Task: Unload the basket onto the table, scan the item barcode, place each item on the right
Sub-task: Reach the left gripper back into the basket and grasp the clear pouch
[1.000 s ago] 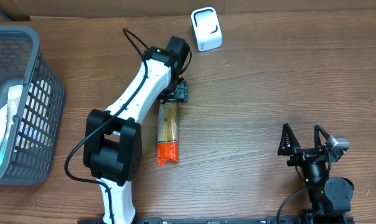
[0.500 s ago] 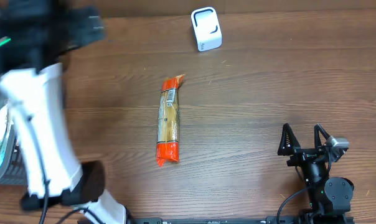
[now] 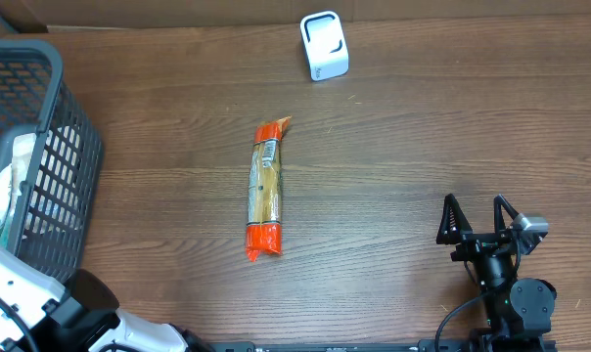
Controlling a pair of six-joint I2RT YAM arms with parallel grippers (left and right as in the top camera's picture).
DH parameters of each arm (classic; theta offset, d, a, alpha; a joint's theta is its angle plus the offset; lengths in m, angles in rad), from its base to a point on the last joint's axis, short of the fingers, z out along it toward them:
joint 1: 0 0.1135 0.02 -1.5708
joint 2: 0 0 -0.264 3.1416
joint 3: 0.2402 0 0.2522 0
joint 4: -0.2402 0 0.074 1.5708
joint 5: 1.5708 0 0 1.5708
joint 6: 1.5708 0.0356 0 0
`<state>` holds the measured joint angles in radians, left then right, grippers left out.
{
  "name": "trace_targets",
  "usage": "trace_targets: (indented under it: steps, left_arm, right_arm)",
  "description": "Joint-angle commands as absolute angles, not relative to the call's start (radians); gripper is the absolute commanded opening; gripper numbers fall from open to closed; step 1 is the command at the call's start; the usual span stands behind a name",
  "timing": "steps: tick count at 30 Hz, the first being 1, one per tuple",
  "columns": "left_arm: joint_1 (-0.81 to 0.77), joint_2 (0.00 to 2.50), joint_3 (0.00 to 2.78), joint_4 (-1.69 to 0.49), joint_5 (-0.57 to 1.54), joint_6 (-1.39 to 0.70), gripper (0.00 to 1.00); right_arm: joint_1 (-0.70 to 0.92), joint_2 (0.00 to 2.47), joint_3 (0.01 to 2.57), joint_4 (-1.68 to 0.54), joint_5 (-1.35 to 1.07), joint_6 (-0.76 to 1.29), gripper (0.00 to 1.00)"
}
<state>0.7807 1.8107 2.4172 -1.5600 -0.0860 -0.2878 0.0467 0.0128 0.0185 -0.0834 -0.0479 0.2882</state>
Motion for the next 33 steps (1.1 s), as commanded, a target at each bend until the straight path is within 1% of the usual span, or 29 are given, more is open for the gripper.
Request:
trace_targets:
  steps: [1,7,12,16,21,27,33]
  left_arm:
    - [0.780,1.822,2.306,-1.503,-0.044,-0.155,0.99]
    - [0.780,1.825,2.057,-1.298,-0.016,-0.023,1.00]
    - [0.780,1.825,1.876,-1.127,0.092,0.144,1.00]
    - [0.780,1.825,1.745,-0.978,0.099,0.230,1.00]
    - [0.778,1.826,1.626,-0.852,0.099,0.341,1.00]
    - [0.778,1.828,1.499,-0.709,0.102,0.402,1.00]
    - [0.777,1.861,1.455,-0.648,0.109,0.445,0.99]
  right_arm:
    - [0.051,0.003,0.008,-0.080,-0.049,0.290,1.00]
    - [0.051,0.003,0.008,-0.080,-0.049,0.290,1.00]
    - [0.051,0.003,0.008,-0.080,-0.049,0.290,1.00]
    - [0.051,0.003,0.008,-0.080,-0.049,0.290,1.00]
    - [0.051,0.003,0.008,-0.080,-0.049,0.290,1.00]
    - [0.051,0.003,0.008,-0.080,-0.049,0.290,1.00]
    - [0.051,0.003,0.008,-0.080,-0.049,0.290,1.00]
